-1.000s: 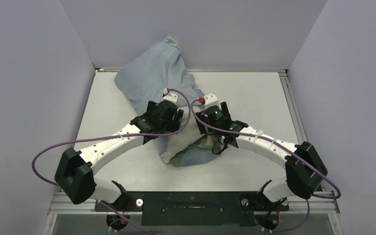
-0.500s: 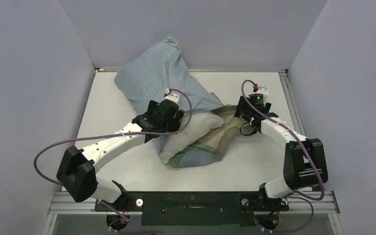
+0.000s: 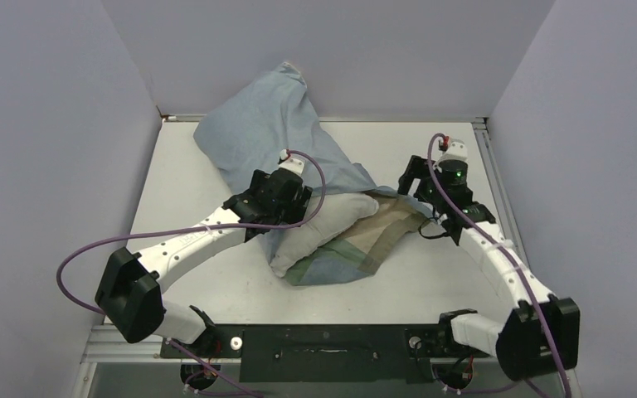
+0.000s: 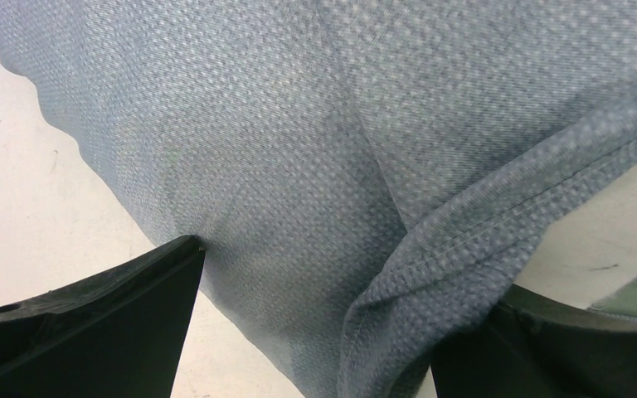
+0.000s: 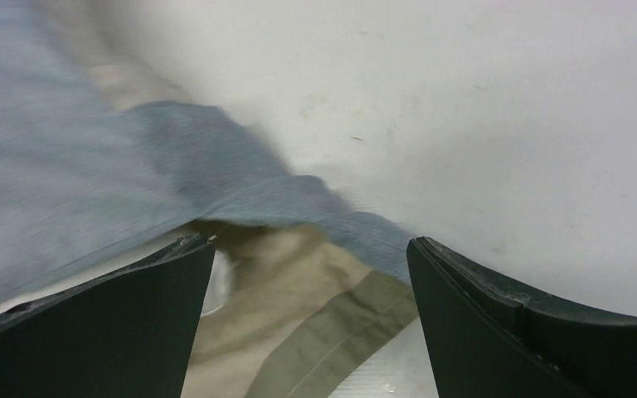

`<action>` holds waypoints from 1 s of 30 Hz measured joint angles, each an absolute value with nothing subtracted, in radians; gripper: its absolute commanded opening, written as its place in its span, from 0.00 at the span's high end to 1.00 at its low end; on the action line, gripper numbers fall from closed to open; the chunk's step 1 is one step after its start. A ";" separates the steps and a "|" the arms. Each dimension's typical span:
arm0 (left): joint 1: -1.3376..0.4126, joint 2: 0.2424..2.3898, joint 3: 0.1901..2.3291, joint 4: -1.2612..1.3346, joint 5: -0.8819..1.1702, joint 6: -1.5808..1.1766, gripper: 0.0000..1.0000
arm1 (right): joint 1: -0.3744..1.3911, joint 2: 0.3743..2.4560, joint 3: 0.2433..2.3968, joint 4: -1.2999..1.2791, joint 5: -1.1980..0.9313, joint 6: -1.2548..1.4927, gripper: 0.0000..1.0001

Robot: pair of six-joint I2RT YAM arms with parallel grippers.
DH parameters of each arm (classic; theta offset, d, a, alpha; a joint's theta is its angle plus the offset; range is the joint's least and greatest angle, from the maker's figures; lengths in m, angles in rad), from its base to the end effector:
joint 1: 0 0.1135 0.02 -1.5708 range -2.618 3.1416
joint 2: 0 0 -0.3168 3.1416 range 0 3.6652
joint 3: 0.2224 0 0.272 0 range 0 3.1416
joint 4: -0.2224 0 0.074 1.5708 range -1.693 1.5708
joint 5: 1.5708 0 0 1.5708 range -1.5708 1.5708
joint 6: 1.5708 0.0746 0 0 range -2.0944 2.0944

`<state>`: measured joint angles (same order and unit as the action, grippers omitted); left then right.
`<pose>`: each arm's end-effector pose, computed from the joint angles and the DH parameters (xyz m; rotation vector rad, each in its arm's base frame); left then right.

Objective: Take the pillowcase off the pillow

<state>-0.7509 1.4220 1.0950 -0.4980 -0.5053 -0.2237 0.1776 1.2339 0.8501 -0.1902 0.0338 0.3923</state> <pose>0.2718 -0.2043 0.2961 0.3684 2.2408 0.1015 0.3041 0.0520 0.2881 0.2511 2.1444 0.2953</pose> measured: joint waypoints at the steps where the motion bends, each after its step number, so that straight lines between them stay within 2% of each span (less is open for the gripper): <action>1: -0.751 1.421 1.095 -0.498 -0.502 -0.224 0.04 | 0.184 1.184 0.839 -0.183 -0.001 0.386 0.10; 6: -0.749 1.414 1.095 -0.498 -0.485 -0.224 0.04 | 0.314 1.003 0.773 -0.109 -0.157 0.374 0.10; 13: -0.743 1.401 1.095 -0.498 -0.457 -0.224 0.04 | 0.653 0.967 0.609 -0.022 -0.207 0.334 0.10; 19: -0.743 1.388 1.095 -0.499 -0.432 -0.228 0.04 | 0.944 1.061 0.598 0.038 -0.078 0.170 0.10; 23: -0.741 1.354 1.095 -0.499 -0.411 -0.237 0.04 | 1.130 1.158 0.598 0.107 0.068 -0.041 0.10; 30: -0.736 1.301 1.095 -0.499 -0.380 -0.268 0.04 | 1.255 1.314 0.573 0.279 0.187 -0.378 0.10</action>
<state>-0.7357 1.3006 1.0950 -0.4992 -0.3798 -0.2680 1.2552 1.3144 0.5728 0.2790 0.1871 -0.3779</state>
